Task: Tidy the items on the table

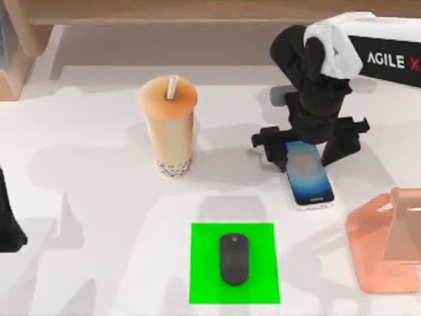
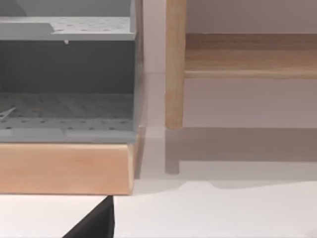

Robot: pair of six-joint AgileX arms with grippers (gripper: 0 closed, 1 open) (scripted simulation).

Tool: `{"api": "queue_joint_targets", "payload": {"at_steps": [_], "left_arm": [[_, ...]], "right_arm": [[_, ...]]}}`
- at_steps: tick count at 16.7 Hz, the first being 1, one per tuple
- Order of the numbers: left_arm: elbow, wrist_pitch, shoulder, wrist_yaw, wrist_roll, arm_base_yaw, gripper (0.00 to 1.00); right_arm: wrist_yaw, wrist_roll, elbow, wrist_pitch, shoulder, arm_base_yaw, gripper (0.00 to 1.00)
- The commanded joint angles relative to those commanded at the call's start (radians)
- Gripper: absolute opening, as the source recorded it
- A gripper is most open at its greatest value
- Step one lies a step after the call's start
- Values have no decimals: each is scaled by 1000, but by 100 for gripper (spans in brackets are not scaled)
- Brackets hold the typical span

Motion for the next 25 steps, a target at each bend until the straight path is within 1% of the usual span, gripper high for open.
{"api": "queue_joint_targets", "payload": {"at_steps": [4, 10, 15, 17, 19, 25], "left_arm": [[0, 0, 0, 0, 0, 0, 100], [0, 0, 0, 0, 0, 0, 100], [0, 0, 0, 0, 0, 0, 100], [0, 0, 0, 0, 0, 0, 100], [0, 0, 0, 0, 0, 0, 100], [0, 0, 0, 0, 0, 0, 100]], "right_arm": [[7, -3, 6, -14, -26, 0, 0], [7, -4, 68, -108, -59, 0, 0], [14, 5, 58, -106, -64, 8, 0], [51, 41, 19, -104, -112, 50, 0], [109, 94, -54, -94, -202, 124, 0], [309, 226, -376, -22, -654, 359, 0]]}}
